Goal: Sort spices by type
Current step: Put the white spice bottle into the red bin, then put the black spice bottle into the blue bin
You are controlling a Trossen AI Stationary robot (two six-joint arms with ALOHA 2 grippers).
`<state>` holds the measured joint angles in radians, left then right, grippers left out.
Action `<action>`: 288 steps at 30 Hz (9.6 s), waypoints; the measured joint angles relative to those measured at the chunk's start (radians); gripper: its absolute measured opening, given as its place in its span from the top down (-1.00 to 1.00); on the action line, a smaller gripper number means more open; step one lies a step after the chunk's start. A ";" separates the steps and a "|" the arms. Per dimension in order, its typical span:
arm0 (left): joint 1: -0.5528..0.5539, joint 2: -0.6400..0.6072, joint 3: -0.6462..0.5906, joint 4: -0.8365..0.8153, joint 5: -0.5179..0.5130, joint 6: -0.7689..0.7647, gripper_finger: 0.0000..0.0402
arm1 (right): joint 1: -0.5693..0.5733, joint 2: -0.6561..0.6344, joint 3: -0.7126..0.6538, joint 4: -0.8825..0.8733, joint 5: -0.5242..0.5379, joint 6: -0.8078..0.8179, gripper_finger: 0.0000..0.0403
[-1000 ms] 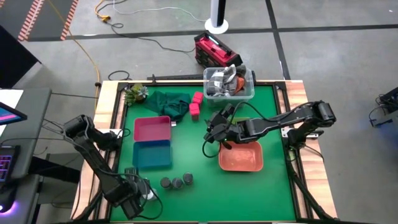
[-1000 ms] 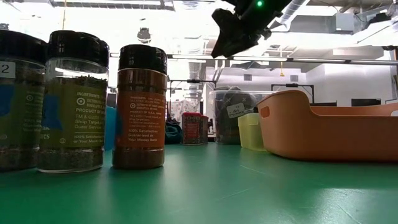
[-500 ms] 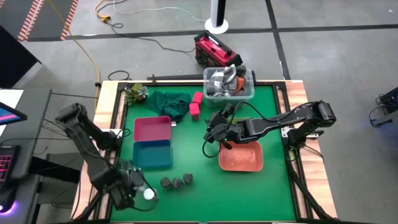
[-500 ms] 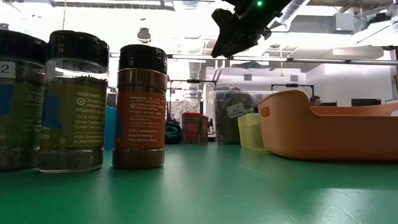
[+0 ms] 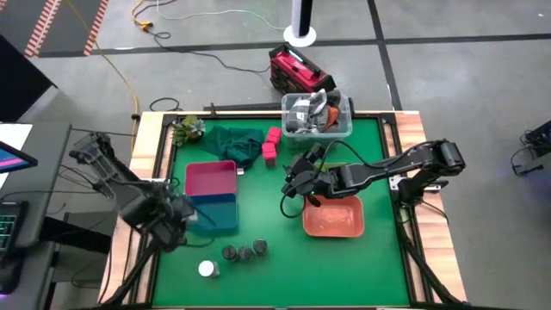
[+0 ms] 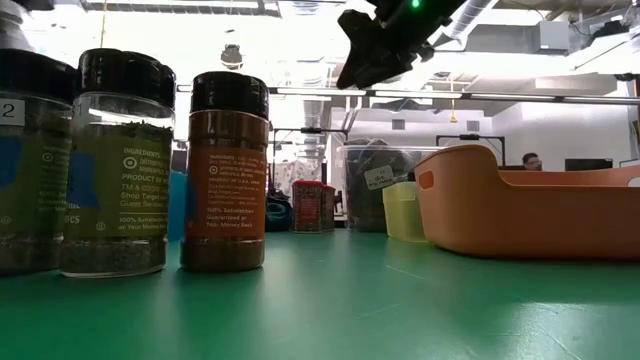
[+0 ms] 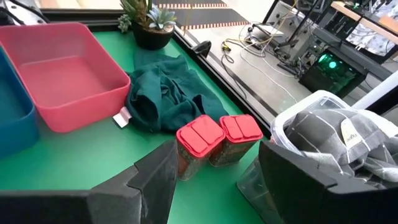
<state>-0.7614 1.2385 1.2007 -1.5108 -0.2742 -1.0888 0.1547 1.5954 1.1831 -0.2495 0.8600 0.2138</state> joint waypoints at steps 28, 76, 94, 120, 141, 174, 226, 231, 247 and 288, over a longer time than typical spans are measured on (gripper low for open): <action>0.925 -0.110 -0.317 0.226 0.016 0.904 0.00 | 0.023 -0.001 0.000 0.028 -0.025 -0.037 -0.27; 0.044 -0.051 -0.105 0.496 0.093 0.413 -0.46 | 0.034 -0.001 0.000 -0.026 -0.026 -0.003 -0.27; -0.093 0.496 0.374 0.214 0.129 0.307 -0.46 | 0.035 -0.001 0.000 -0.026 -0.025 0.014 -0.27; -0.075 0.546 0.188 0.447 0.178 0.236 -0.46 | 0.035 -0.001 0.000 -0.032 -0.025 0.011 -0.27; -0.070 0.513 0.118 0.498 0.209 0.237 0.04 | 0.035 -0.001 0.000 -0.032 -0.026 0.013 -0.27; 0.871 0.035 0.024 0.215 0.016 0.961 0.04 | 0.037 -0.001 0.000 -0.031 -0.028 0.013 -0.27; 0.125 0.114 0.064 0.579 0.063 0.554 -0.49 | 0.053 0.000 -0.017 -0.058 -0.031 0.006 -0.27; 0.075 0.273 0.141 0.527 0.073 0.459 -0.49 | 0.053 0.000 -0.017 -0.046 -0.031 0.015 -0.27; 0.114 0.520 0.268 0.437 0.087 0.611 -0.49 | 0.055 0.000 -0.018 -0.041 -0.031 0.006 -0.27; 0.149 0.265 0.166 0.361 0.183 0.394 0.04 | 0.055 0.000 -0.018 -0.030 -0.031 -0.002 -0.27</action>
<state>-0.6128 1.5039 1.3662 -1.1494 -0.0911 -0.6944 0.2100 1.5951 1.1648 -0.2794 0.8291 0.2119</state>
